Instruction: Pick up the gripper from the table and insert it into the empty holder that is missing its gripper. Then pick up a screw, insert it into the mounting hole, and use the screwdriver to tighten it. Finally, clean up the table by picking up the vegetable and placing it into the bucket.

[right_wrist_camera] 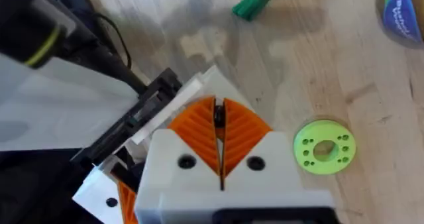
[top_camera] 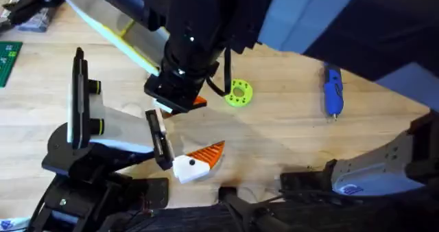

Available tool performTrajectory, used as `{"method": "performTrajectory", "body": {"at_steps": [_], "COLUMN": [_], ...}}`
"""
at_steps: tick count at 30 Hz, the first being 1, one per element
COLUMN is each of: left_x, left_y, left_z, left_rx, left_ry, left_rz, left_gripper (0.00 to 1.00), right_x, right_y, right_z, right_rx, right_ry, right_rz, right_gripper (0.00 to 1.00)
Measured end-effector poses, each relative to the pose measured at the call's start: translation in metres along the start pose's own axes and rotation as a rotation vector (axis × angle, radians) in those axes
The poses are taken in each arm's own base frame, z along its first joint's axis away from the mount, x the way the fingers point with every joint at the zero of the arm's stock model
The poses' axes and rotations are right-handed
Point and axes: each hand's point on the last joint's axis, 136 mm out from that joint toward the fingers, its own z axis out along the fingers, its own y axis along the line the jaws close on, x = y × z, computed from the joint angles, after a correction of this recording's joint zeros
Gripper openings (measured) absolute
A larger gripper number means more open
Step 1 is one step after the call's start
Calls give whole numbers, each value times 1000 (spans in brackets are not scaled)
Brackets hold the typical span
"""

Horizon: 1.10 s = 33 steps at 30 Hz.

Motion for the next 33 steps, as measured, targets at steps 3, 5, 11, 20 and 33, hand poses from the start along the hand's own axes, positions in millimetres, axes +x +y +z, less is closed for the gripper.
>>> {"method": "performTrajectory", "body": {"at_steps": [3, 5, 11, 20, 33], "left_x": [0, 0, 0, 0, 0], "left_y": [0, 0, 0, 0, 0], "left_z": [0, 0, 0, 0, 0], "left_rx": [-2, -3, -2, -2, -2], "left_ry": [0, 0, 0, 0, 0], "left_rz": [0, 0, 1, 1, 1], "left_gripper": [991, 991, 991, 991, 991], "right_x": [0, 0, 1, 2, -1], "right_y": [1, 4, 5, 3, 2], "right_z": [0, 0, 0, 0, -1], "right_rx": [-4, -24, -41, -38, -26], "right_ry": [0, 1, 1, 5, -7], "right_rz": [-14, -30, -59, -64, -66], "right_gripper": [3, 3, 3, 3, 3]}}
